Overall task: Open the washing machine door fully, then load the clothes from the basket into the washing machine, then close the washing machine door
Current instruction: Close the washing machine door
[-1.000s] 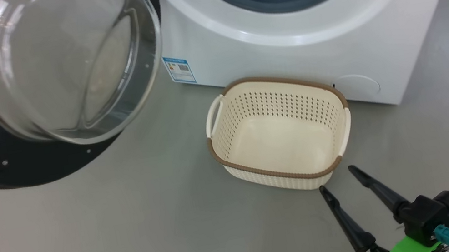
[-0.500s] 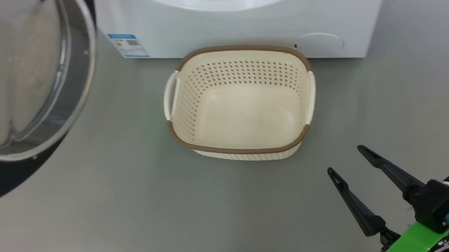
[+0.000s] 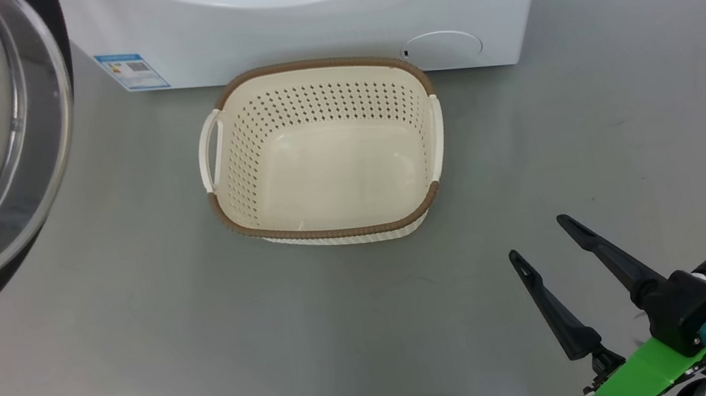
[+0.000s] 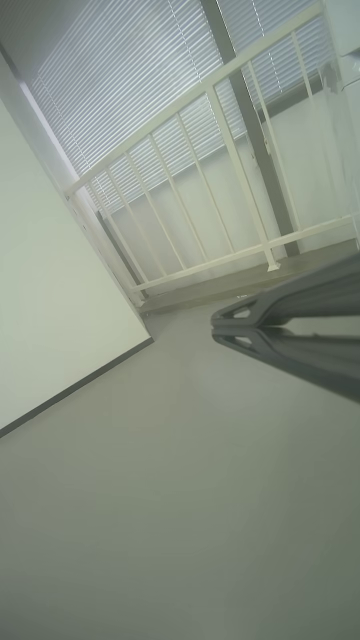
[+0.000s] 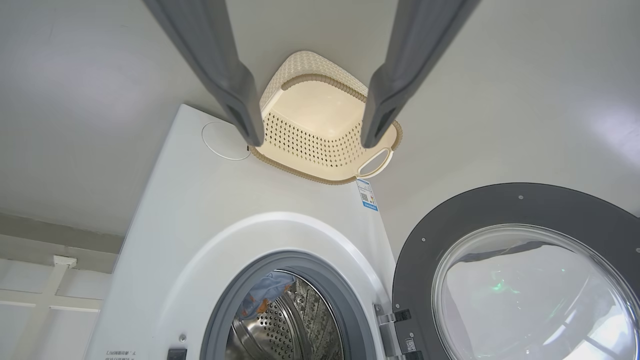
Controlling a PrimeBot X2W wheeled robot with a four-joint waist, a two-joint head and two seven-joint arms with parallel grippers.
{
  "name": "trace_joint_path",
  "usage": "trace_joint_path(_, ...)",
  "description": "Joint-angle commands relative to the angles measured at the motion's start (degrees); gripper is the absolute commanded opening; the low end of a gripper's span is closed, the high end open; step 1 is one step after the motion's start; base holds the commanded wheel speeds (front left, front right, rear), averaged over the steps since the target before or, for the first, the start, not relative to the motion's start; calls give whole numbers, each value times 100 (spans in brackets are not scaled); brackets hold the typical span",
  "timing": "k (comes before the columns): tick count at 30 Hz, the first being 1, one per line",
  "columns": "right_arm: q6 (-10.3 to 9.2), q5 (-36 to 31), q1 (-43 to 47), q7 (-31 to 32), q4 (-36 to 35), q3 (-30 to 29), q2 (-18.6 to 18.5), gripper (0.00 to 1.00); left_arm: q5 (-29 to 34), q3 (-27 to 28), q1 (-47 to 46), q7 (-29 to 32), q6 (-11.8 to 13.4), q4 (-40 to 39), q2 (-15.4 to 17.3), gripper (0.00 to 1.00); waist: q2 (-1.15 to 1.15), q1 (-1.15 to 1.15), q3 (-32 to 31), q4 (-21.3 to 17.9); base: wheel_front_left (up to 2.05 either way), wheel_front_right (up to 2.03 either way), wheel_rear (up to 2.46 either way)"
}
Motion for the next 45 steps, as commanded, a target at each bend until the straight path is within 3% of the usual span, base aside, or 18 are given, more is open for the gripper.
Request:
trace_joint_path(1, 9, 71, -77, -28, -149, 175, 48, 100, -161, 99, -75, 199, -32, -19, 451, 0, 0, 0, 27, -37, 0, 0, 0)
trace_joint_path(10, 9, 57, -101, -18, -168, 187, 28, 100, -393, 129, -322, 786, 34, 592, 524, 0, 0, 0, -5, -80, 0, 0, 0)
trace_joint_path(21, 9, -5, -72, -16, -149, 217, 22, 100, -354, -40, -406, 964, -68, 742, 442, 0, 0, 0, -47, -77, 0, 0, 0)
trace_joint_path(31, 9, -15, -35, -18, -120, 228, 36, 100, -367, -196, -418, 1505, -80, 839, 378, 0, 0, 0, -135, -76, 0, 0, 0)
trace_joint_path(45, 9, -22, -8, -21, -107, 216, 55, 100, -510, -414, -399, 2749, -320, 866, 203, 0, 0, 0, -181, -45, 0, 0, 0)
